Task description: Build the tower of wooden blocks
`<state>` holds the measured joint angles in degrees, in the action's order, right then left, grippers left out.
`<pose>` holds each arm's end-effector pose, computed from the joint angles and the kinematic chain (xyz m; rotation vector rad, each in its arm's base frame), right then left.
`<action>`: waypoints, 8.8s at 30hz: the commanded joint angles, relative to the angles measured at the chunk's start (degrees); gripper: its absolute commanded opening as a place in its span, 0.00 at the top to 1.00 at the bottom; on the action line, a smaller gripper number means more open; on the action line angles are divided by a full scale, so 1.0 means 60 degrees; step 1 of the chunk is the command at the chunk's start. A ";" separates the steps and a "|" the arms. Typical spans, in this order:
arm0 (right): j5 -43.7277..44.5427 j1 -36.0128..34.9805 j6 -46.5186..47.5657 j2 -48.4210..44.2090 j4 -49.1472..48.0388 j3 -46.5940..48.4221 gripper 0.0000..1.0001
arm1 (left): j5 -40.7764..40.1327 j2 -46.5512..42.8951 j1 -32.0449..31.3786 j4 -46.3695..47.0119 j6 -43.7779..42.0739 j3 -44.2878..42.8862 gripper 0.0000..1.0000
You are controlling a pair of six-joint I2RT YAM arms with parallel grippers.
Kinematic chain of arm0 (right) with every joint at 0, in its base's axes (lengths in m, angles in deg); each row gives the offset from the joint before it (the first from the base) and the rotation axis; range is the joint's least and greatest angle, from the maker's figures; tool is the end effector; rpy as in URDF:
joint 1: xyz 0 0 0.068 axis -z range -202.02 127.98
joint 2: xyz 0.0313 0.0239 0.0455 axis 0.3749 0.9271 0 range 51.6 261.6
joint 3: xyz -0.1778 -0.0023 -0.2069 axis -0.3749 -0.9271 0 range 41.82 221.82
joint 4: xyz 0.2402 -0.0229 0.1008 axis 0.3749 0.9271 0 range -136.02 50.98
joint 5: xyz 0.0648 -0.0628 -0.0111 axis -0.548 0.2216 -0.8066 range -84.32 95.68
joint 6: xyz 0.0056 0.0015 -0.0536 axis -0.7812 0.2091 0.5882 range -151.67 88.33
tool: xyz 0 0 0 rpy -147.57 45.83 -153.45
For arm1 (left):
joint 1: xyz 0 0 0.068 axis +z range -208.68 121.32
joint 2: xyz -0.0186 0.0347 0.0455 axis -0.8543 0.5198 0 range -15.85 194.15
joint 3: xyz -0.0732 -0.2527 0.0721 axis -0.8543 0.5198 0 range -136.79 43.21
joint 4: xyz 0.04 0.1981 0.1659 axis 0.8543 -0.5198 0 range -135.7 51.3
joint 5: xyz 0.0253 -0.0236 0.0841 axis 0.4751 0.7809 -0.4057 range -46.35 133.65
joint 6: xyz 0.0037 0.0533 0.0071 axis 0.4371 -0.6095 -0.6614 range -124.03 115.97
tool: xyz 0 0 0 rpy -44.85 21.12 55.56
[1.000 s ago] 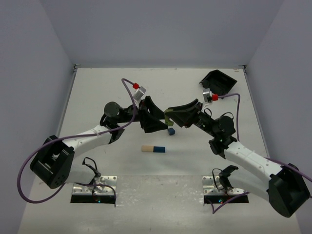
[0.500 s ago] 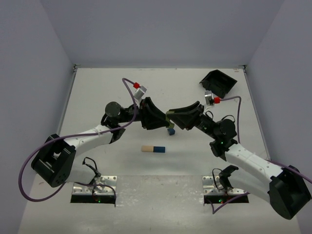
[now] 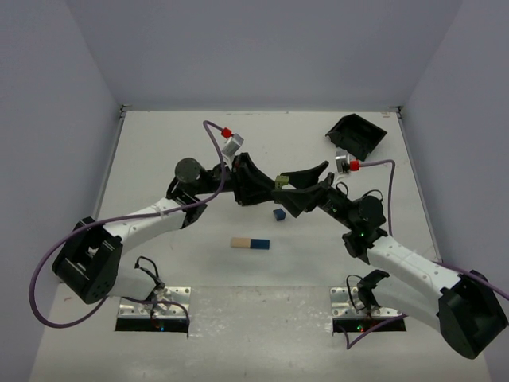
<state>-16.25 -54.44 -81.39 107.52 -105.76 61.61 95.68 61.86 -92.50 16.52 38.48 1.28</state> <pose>0.1647 0.1203 0.2790 -0.1810 1.3138 1.4629 0.2237 -0.1836 0.3088 0.7962 1.3650 -1.6352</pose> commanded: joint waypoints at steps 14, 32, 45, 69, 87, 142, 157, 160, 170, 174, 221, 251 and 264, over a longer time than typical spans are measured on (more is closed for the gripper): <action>0.4728 0.0011 0.2602 -0.4813 0.7276 0.0013 0.01 | -0.4950 0.1947 -0.0033 -1.0269 -0.8560 -0.6411 1.00; 0.9124 0.0014 0.2841 -0.3645 1.2174 0.1174 0.01 | -0.3814 0.1983 -0.0221 -1.6839 -1.5488 -0.7246 1.00; 1.0315 0.0014 0.2049 -0.3594 1.4197 0.1616 0.01 | -0.5130 0.2390 -0.1553 -1.6778 -1.4769 -0.5256 1.00; 1.1545 0.0014 0.2138 -0.4357 1.4926 0.1664 0.01 | -0.6887 0.2734 -0.2446 -1.6009 -1.3114 -0.4006 1.00; 1.2034 0.0013 0.1962 -0.5185 1.5128 0.1388 0.01 | -0.7123 0.3017 -0.3197 -1.6617 -1.3265 -0.4114 1.00; 1.2298 0.0012 0.1930 -0.5424 1.5189 0.1286 0.01 | -0.7504 0.3514 -0.3344 -1.6319 -1.3618 -0.3864 0.87; 1.2313 0.0008 0.1930 -0.5453 1.5201 0.1257 0.01 | -0.7544 0.3558 -0.3373 -1.6280 -1.3589 -0.3910 0.80; 1.2360 0.0008 0.1883 -0.5491 1.5201 0.1242 0.01 | -0.7515 0.3573 -0.3406 -1.6294 -1.3632 -0.3889 0.76; 1.2400 -0.0001 0.1797 -0.5662 1.5188 0.1197 0.01 | -0.7531 0.3647 -0.3447 -1.6338 -1.3664 -0.3910 0.71; 1.2386 0.0010 0.1769 -0.5757 1.5201 0.1172 0.01 | -0.7593 0.3683 -0.3472 -1.6338 -1.3695 -0.3895 0.68; 1.1055 0.0013 0.2209 -0.5322 1.5479 0.1558 0.01 | -0.7895 0.2040 -0.3260 -1.5450 -1.3552 -0.6476 0.00; 1.0867 0.0012 0.1798 -0.5498 1.5613 0.1271 0.01 | -0.6129 0.4347 -0.0032 -1.3807 -1.5395 -0.4893 0.00; 1.0976 0.0008 0.1720 -0.5517 1.5851 0.1320 0.01 | -0.6108 0.5204 0.0040 -1.3286 -1.5341 -0.4759 0.11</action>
<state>47.58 -54.44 -70.27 74.87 -10.72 68.93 57.23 92.64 -92.91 -66.23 -53.08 -27.74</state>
